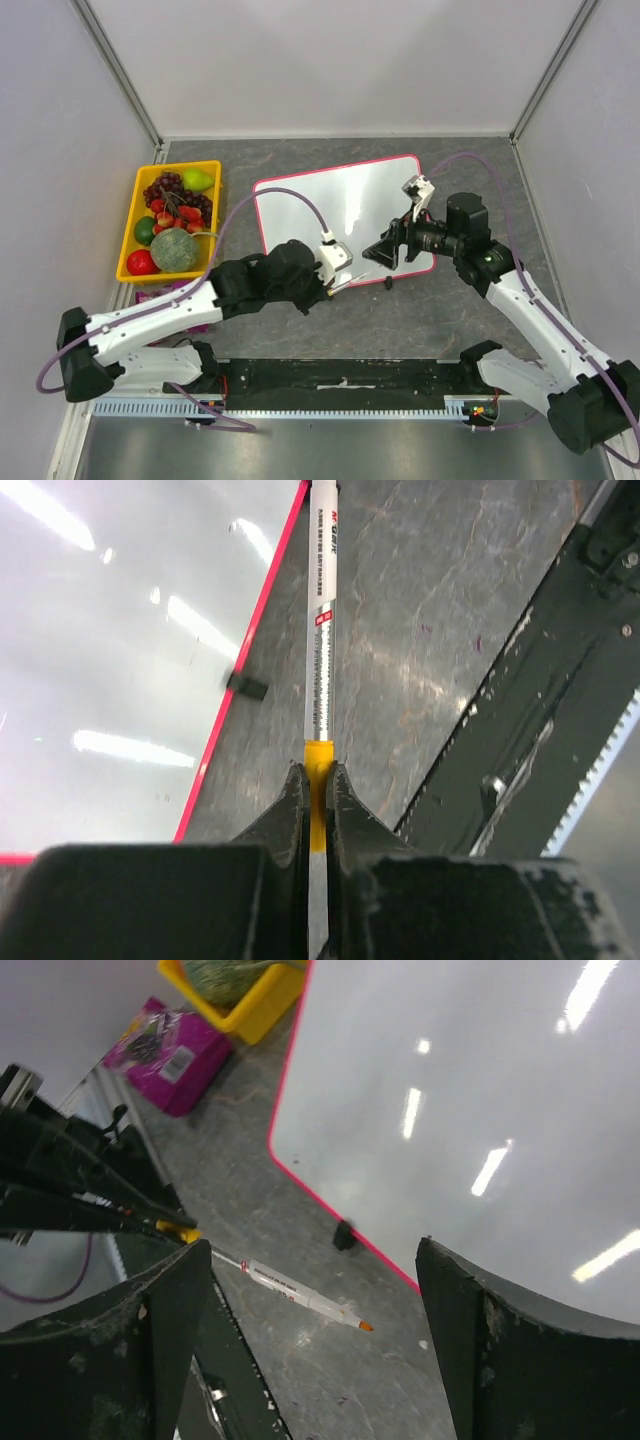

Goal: Write a sentence on the whiteboard
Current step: Pick up the whiteboard marker at the center of the board.

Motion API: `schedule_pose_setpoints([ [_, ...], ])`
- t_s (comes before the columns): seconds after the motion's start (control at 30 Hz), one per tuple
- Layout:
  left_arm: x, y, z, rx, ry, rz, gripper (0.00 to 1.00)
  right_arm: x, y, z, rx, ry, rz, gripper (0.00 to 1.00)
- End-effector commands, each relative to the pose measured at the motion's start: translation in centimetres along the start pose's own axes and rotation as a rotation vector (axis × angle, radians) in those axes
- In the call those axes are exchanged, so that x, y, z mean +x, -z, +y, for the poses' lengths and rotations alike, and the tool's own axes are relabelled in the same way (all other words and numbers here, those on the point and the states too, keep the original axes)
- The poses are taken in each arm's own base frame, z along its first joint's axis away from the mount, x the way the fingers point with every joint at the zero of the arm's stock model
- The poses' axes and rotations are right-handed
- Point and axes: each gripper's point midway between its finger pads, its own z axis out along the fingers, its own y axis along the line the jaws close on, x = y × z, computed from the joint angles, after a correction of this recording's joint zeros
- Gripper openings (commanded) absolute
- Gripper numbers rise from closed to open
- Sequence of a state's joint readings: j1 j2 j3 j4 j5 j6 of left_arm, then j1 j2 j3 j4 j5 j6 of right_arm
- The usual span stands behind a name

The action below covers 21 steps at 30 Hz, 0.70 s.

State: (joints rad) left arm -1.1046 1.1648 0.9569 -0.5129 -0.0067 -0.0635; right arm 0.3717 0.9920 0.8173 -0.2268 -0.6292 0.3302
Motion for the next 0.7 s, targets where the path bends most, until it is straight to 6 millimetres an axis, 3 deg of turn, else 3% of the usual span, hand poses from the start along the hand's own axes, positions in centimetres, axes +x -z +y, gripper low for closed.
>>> schedule_pose_setpoints([
  [0.0,1.6,4.5,-0.4,0.056,-0.007,0.065,0.02,-1.1,-0.7,5.7,-0.311,0.090,0.004,0.88],
  [0.13,2.6,5.9,-1.2,0.109,-0.027,0.086,0.02,0.5,-1.3,9.5,-0.457,0.119,0.078,0.87],
  [0.27,2.8,6.9,-2.2,0.174,-0.033,0.093,0.02,1.6,-2.5,11.8,-0.452,0.237,0.146,0.89],
  [0.4,1.9,7.8,-2.9,0.218,-0.068,0.040,0.02,4.9,-3.8,14.4,-0.540,0.273,0.259,0.87],
  [0.57,1.5,8.8,-2.8,0.211,-0.073,-0.006,0.02,8.8,-4.5,15.5,-0.586,0.271,0.388,0.81],
  [0.67,1.4,9.4,-2.7,0.208,-0.074,-0.036,0.02,10.2,-4.4,16.0,-0.613,0.271,0.424,0.75],
])
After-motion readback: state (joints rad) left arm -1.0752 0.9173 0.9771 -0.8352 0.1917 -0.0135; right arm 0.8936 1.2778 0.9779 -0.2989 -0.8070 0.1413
